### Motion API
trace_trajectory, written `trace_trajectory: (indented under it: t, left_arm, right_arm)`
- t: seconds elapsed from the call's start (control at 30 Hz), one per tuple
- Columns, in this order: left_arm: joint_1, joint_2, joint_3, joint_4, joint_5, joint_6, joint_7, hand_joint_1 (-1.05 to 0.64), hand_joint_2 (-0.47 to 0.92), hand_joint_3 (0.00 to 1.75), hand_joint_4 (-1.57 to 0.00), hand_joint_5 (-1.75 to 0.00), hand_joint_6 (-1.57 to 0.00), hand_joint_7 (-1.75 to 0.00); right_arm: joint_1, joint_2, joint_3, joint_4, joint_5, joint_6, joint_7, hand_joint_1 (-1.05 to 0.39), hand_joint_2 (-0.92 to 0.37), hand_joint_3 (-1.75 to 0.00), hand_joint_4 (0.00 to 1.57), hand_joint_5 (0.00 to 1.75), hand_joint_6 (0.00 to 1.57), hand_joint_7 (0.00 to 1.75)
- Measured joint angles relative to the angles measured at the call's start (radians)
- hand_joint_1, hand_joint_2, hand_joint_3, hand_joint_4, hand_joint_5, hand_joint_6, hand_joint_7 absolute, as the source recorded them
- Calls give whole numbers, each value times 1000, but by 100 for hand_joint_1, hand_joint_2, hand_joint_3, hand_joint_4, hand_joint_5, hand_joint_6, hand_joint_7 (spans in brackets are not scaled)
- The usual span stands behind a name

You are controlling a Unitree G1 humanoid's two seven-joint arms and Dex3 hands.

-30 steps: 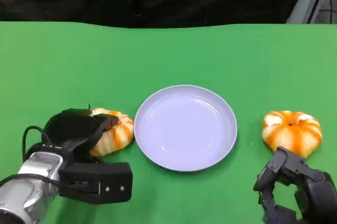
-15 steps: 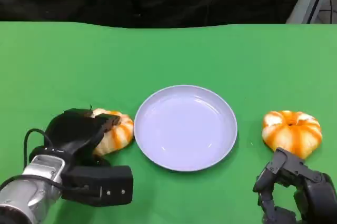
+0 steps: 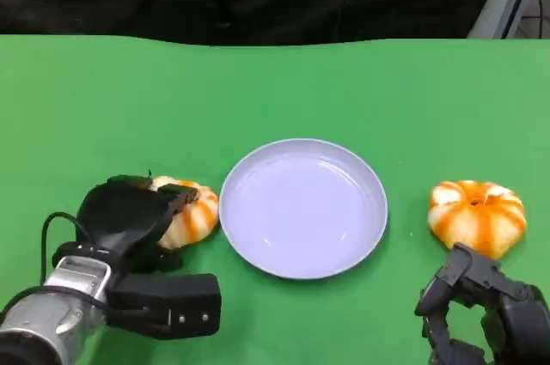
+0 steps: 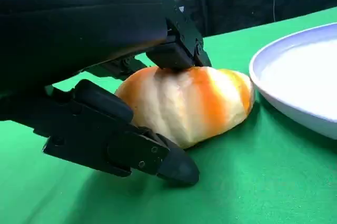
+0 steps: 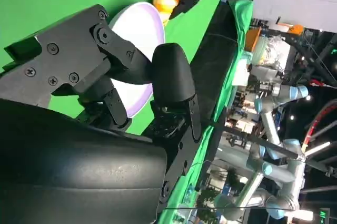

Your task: Grasp the bread from the table and place it into the plate.

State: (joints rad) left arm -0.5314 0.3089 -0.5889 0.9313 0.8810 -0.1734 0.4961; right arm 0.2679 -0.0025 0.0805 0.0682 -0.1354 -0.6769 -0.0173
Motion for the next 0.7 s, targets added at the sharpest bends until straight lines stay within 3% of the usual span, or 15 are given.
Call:
trace_trajectory:
  t: [0.27, 0.6, 0.67, 0.7]
  left_arm:
    - [-14, -32, -17, 77, -1, -12, 107, -19, 77, 0, -82, -6, -80, -4]
    - [-27, -40, -30, 127, -12, -49, 163, -16, 77, 0, -86, -3, -82, -2]
    - [-29, -41, -28, 133, -20, -56, 167, -2, 77, 0, -108, -16, -98, -7]
    - [-29, -44, -20, 138, -36, -68, 173, 1, 84, 0, -92, -105, -86, -94]
  right_arm:
    - [6, 0, 2, -9, 0, 11, 0, -10, -54, -117, 82, 175, 71, 161]
    - [7, 0, 2, -9, 12, 11, 7, -10, -54, -116, 82, 175, 71, 161]
    - [7, 0, 3, -9, 12, 11, 7, -10, -54, -117, 82, 175, 71, 161]
    - [7, 0, 3, -10, 12, 11, 8, -10, -54, -118, 82, 175, 71, 161]
